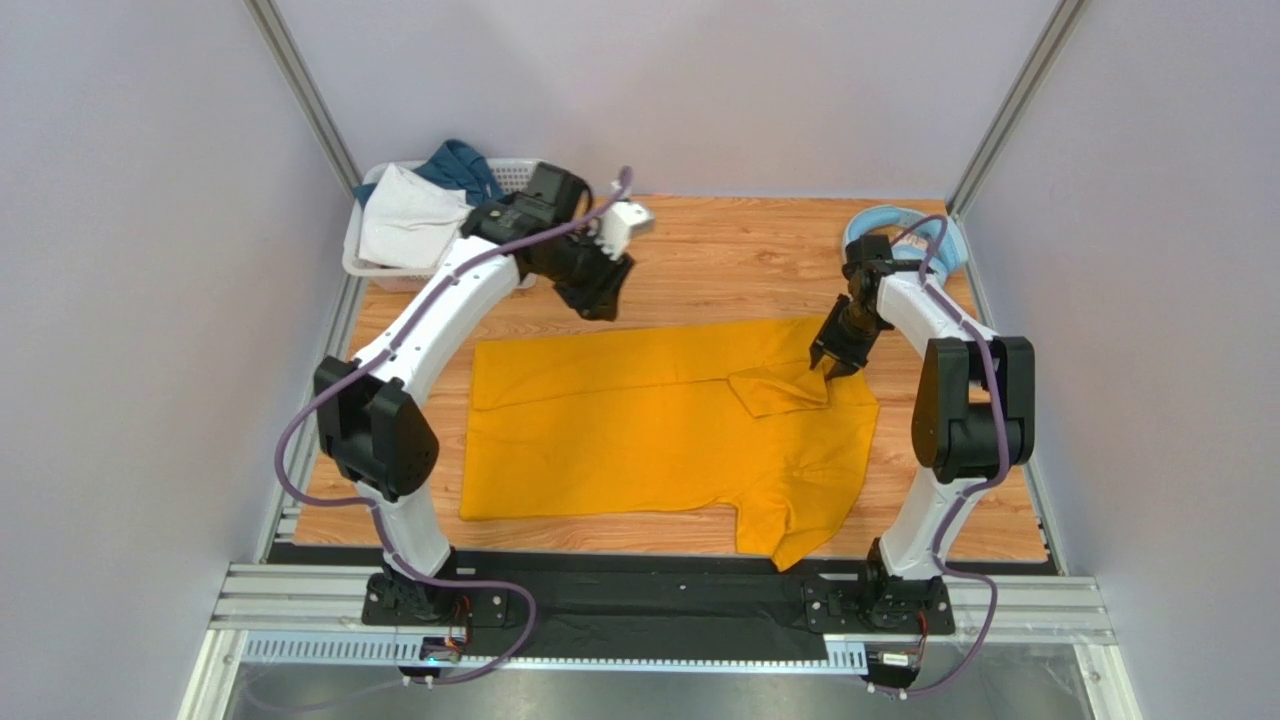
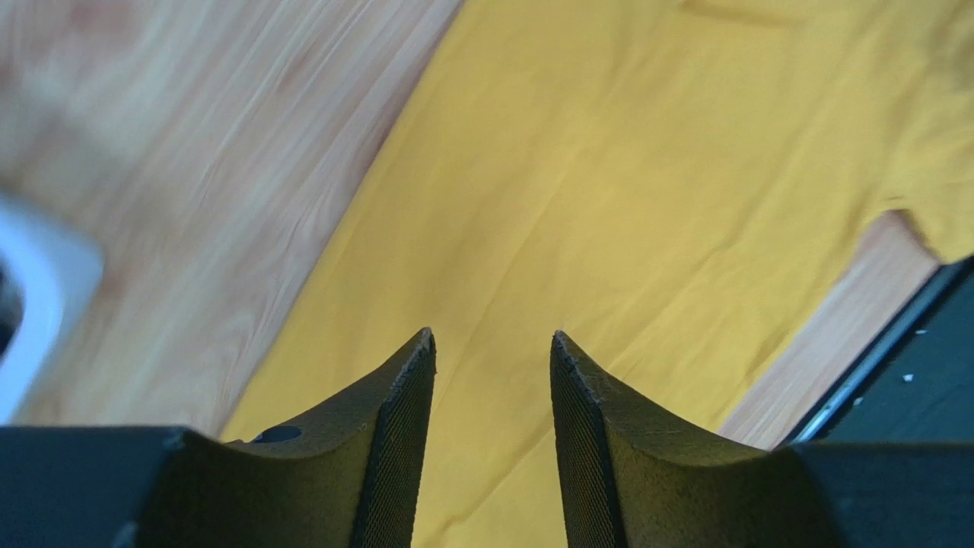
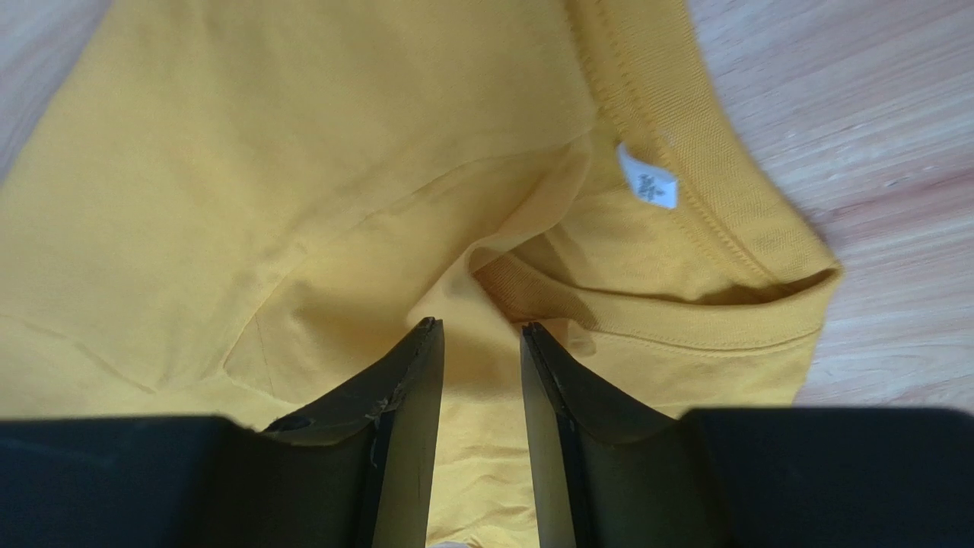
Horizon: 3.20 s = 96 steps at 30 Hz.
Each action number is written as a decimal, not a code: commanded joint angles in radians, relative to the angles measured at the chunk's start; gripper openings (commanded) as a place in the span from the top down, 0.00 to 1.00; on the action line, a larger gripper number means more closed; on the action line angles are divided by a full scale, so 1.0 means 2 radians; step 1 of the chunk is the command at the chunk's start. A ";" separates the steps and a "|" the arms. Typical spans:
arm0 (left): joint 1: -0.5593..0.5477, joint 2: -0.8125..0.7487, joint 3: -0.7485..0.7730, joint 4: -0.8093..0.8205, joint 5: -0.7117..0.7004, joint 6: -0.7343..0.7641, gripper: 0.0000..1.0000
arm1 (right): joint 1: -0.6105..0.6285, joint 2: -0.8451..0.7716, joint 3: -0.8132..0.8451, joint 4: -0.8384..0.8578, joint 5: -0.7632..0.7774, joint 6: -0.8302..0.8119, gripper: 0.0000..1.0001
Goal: Fold and stack the t-shirts
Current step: Fold the tshirt
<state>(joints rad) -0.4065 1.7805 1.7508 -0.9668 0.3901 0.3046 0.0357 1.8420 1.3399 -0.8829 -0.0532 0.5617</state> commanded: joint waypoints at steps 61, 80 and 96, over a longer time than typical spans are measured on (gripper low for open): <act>-0.287 0.355 0.262 0.064 -0.091 -0.007 0.52 | -0.047 0.126 0.071 0.053 -0.048 0.021 0.68; -0.283 0.373 0.275 0.083 -0.124 0.016 0.66 | -0.047 0.121 0.063 0.055 -0.053 0.020 0.69; -0.278 0.308 0.250 0.079 -0.118 0.033 1.00 | -0.047 0.113 0.053 0.059 -0.055 0.018 0.70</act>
<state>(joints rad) -0.9714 2.4912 2.2448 -0.8185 0.1474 0.3492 -0.0669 2.0556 1.4849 -0.7807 -0.1707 0.5980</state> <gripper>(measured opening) 0.025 0.301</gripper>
